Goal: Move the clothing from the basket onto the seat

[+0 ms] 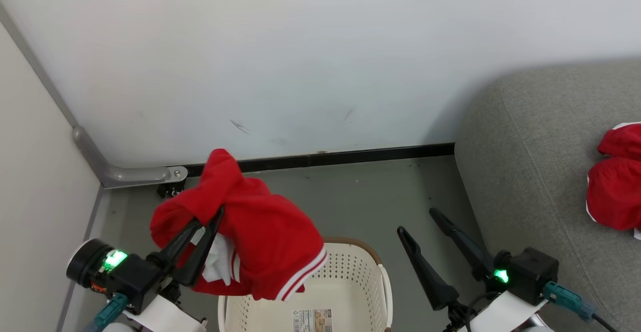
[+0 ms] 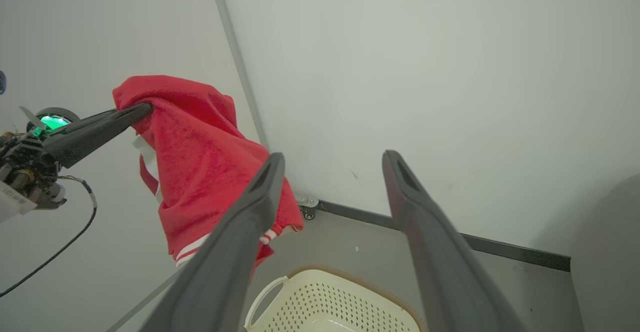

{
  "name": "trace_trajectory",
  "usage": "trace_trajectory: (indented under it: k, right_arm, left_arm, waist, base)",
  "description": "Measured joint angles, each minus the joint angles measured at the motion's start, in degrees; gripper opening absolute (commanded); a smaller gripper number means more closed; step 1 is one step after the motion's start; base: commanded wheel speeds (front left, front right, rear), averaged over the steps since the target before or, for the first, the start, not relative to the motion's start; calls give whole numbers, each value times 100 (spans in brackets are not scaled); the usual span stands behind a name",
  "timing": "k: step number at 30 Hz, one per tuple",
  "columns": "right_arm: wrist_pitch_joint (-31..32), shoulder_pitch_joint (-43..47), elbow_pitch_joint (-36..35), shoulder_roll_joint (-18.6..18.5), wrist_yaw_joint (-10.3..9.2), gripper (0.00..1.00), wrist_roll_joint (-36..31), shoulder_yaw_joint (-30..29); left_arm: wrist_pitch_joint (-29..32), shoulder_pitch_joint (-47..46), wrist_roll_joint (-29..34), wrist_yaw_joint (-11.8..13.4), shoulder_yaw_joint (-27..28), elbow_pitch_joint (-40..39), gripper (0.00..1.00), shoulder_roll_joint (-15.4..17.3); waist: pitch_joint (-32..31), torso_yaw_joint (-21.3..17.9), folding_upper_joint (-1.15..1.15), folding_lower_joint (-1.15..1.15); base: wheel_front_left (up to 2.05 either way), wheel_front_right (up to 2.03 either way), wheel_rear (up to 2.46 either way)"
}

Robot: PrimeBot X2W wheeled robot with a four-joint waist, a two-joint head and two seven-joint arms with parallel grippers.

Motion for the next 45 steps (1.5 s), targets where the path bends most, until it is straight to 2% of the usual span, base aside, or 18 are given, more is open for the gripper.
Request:
trace_trajectory:
  k: [3, 9, 17, 26, 27, 28, 37, 38, 40, 41, 43, 44, 45]
  right_arm:
    - [1, -88, 36, -134, 0, 100, 105, 327]
    - [1, -447, 59, -365, 0, 100, 154, 824]
    - [1, -750, 87, -469, 1, 100, 372, 1314]
    - [1, -1061, 163, -565, 1, 100, 466, 1618]
    - [1, -1060, 181, -567, 1, 32, 491, 1649]
    - [1, -1062, 192, -575, 1, 0, 504, 1678]
    - [1, -1162, 315, -601, 1, 0, 626, 1793]
    - [1, -1162, 313, -594, 1, 0, 644, 1784]
    - [1, -1162, 310, -578, 1, 0, 680, 1748]
    - [1, -1162, 309, -568, 1, 0, 695, 1722]
    - [1, -1161, 308, -568, 1, 0, 708, 1648]
    - [1, -1161, 308, -569, 1, 0, 708, 1611]
    - [1, -1161, 305, -569, 1, 0, 708, 1580]
  left_arm:
    - [0, -244, 403, -41, -348, -82, 0, 225]
    - [0, -549, 421, -45, -881, -241, 0, 148]
    - [-1, -994, 368, -46, -1456, -452, 0, 62]
    - [-16, -1366, 289, -46, -2231, -605, 0, 91]
    - [-16, -1388, 283, -46, -2265, -609, 0, 89]
    - [-16, -1404, 280, -46, -2299, -610, 0, 89]
    - [-8, -1433, 130, -47, -2237, -368, 0, 105]
    - [-5, -1432, 99, -47, -2199, -316, 4, 105]
    - [16, -1399, -93, -47, -2120, -196, 40, 82]
    - [18, -1362, -187, -47, -2086, -143, 47, 65]
    - [47, -1326, -224, -38, -1986, -25, 96, 68]
    - [62, -1309, -272, -22, -1914, 29, 100, 67]
    - [70, -1274, -354, 18, -1836, 94, 100, 62]
  waist:
    - [19, 1, 0, 0]
    - [58, -8, 0, 0]
    - [120, -32, 0, 0]
    - [134, -64, 0, 0]
    - [134, -64, 0, 0]
    - [132, -64, 0, 0]
    - [99, -61, 0, 0]
    - [95, -62, 0, 0]
    - [88, -65, 0, 0]
    - [85, -67, 0, 0]
    - [81, -72, 0, 0]
    - [80, -75, 0, 0]
    - [78, -77, 0, 0]
  base:
    - [0, 0, 0]
    - [0, 0, 0]
    - [0, 0, 0]
    - [0, 0, 0]
    - [0, 0, 0]
    - [0, 0, 0]
    - [0, 0, 0]
    - [0, 0, 0]
    - [0, 0, 0]
    - [0, 0, 0]
    - [0, 0, 0]
    - [0, 0, 0]
    - [0, 0, 0]
